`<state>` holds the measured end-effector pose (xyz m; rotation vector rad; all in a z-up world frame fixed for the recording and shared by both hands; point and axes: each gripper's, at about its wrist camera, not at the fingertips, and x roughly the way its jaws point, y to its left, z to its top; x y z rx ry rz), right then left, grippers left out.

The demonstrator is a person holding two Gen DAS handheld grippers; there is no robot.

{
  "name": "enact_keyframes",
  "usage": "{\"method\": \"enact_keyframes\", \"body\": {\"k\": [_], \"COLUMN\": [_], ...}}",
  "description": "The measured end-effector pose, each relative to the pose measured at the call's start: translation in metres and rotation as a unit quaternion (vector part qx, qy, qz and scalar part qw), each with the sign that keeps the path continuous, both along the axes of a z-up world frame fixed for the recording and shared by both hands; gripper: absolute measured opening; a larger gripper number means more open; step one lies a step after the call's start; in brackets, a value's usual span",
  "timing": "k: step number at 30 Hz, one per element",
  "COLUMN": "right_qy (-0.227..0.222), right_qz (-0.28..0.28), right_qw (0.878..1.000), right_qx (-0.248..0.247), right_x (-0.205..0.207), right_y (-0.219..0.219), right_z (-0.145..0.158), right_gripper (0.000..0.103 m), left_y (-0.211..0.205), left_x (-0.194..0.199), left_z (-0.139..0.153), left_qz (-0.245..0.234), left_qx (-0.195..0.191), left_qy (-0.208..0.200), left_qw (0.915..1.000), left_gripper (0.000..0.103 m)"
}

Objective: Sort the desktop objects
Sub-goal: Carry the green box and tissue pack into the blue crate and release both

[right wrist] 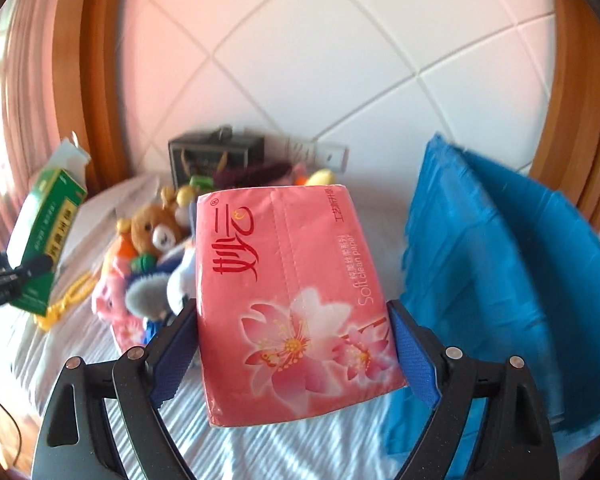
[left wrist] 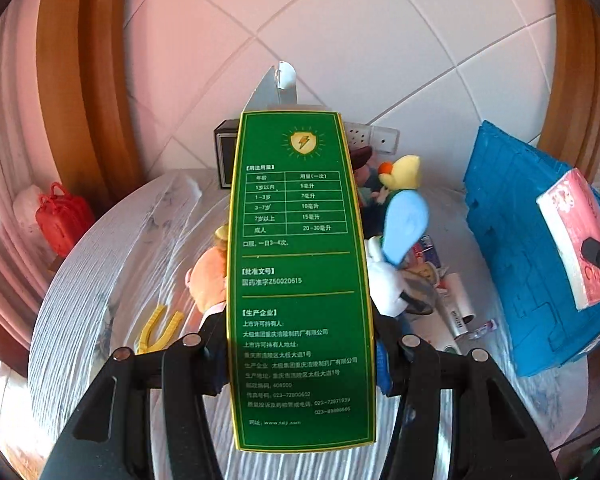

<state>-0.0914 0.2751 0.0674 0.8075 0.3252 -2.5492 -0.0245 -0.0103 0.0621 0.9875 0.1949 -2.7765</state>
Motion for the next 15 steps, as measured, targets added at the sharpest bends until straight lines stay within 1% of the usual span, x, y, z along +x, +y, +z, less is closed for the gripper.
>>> {"method": "enact_keyframes", "body": {"k": [3,8,15], "right_qy": [0.033,0.075,0.106], "right_qz": [-0.012,-0.044,-0.103], "right_qw": [0.999,0.996,0.988], "right_qx": [-0.016,-0.030,-0.035], "right_x": [0.005,0.010,0.005], "right_y": [0.021,0.063,0.138], "right_z": [0.027,0.057,0.085], "right_gripper": [0.089,0.089,0.089], "left_y": [0.033,0.091,0.185], "left_x": [-0.007,-0.019,-0.046], "left_z": [0.018,0.047,0.090], "left_qz": [-0.031,-0.078,-0.146], "left_qx": [0.001,-0.009,-0.022], "left_qy": [0.022,0.056,0.100], "left_qw": [0.9993,0.9954,0.9840], "left_gripper": [0.052,0.052,0.052]}}
